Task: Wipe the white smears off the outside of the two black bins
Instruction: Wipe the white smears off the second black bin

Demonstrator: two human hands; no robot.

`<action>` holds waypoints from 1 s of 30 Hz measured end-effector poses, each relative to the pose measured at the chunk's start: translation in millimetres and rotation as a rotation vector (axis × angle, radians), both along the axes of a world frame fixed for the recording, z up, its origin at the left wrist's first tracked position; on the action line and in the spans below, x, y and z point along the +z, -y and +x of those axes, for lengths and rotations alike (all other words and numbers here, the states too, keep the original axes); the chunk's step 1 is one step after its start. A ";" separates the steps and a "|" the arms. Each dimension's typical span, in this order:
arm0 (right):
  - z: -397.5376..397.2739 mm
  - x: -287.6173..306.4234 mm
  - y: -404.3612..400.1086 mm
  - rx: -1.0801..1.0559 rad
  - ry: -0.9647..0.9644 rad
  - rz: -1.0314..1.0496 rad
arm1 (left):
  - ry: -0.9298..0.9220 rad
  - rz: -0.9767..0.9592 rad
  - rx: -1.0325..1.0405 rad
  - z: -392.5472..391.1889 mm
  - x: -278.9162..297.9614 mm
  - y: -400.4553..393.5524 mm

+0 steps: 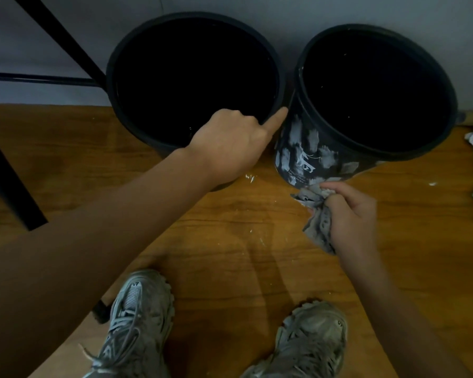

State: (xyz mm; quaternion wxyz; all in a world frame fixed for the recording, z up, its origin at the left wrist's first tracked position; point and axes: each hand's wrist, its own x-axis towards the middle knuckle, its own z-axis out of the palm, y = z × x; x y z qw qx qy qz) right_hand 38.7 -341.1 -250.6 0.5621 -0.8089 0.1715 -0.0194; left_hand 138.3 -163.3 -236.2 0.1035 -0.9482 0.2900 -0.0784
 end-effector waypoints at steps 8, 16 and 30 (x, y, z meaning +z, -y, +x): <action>-8.7 19.9 -3.0 0.095 0.077 0.068 | 0.062 -0.567 -0.041 -67.8 26.2 -11.7; -17.6 48.9 -25.1 0.297 0.280 0.022 | -1.114 -1.274 0.488 -127.2 71.2 7.3; -44.2 51.9 -2.1 0.565 0.282 0.001 | -1.255 -1.460 0.481 -113.0 71.9 32.9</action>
